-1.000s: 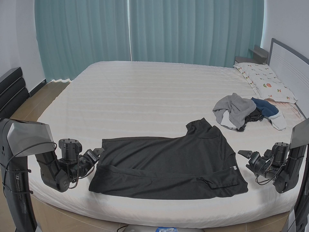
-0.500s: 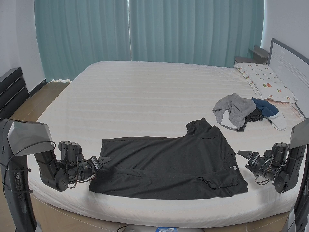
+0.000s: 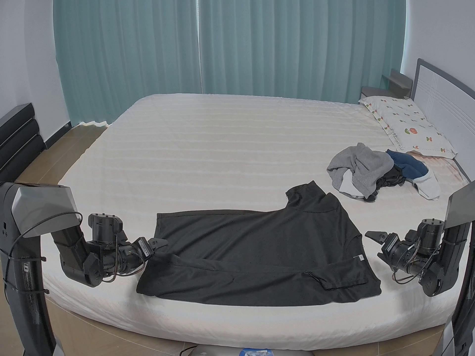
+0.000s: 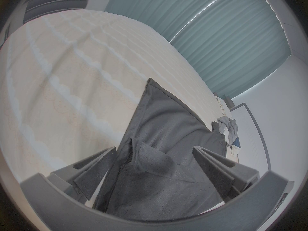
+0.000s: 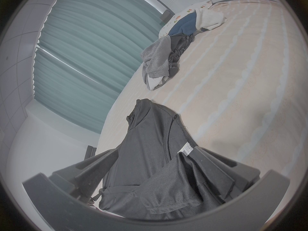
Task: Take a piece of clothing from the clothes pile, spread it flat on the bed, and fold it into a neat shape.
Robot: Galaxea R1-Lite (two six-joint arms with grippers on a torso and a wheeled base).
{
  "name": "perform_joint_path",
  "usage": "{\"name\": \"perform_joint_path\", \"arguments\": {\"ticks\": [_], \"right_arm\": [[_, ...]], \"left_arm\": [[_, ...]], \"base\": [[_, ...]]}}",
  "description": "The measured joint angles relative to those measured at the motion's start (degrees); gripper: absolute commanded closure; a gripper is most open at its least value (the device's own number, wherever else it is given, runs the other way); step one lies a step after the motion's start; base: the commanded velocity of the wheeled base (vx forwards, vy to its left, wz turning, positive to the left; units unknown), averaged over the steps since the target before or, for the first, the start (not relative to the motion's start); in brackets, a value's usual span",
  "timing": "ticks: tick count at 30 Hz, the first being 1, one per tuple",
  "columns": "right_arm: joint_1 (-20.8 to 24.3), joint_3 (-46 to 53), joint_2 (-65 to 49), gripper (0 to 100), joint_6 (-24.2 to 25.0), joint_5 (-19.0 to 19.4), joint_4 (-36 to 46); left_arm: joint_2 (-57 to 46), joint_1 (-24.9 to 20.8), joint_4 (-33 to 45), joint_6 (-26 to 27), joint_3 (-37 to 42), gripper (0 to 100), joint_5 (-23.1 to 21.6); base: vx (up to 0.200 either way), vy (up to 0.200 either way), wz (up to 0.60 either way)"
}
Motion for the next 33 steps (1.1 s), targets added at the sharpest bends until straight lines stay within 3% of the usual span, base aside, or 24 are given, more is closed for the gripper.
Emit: {"name": "perform_joint_path", "arguments": {"ticks": [4,15,16,33], "right_arm": [[0.00,-0.05,0.06,0,0.02,0.09,0.00],[0.11,-0.22,0.30,0,0.02,0.12,0.02],[0.11,-0.22,0.35,0,0.05,0.12,0.00],[0.04,-0.20,0.48,0,0.05,0.04,0.00]], "left_arm": [[-0.02,-0.04,0.60,0.11,-0.74,0,-1.76],[-0.13,-1.13,2.82,2.11,-0.45,0,-1.29],[-0.13,-1.18,2.82,2.13,-0.45,100,-1.27],[-1.51,-0.80,2.38,3.80,2.72,100,3.21]], "base": [[0.000,0.000,0.00],[0.000,0.000,0.00],[0.000,0.000,0.00],[0.000,0.000,0.00]]}}
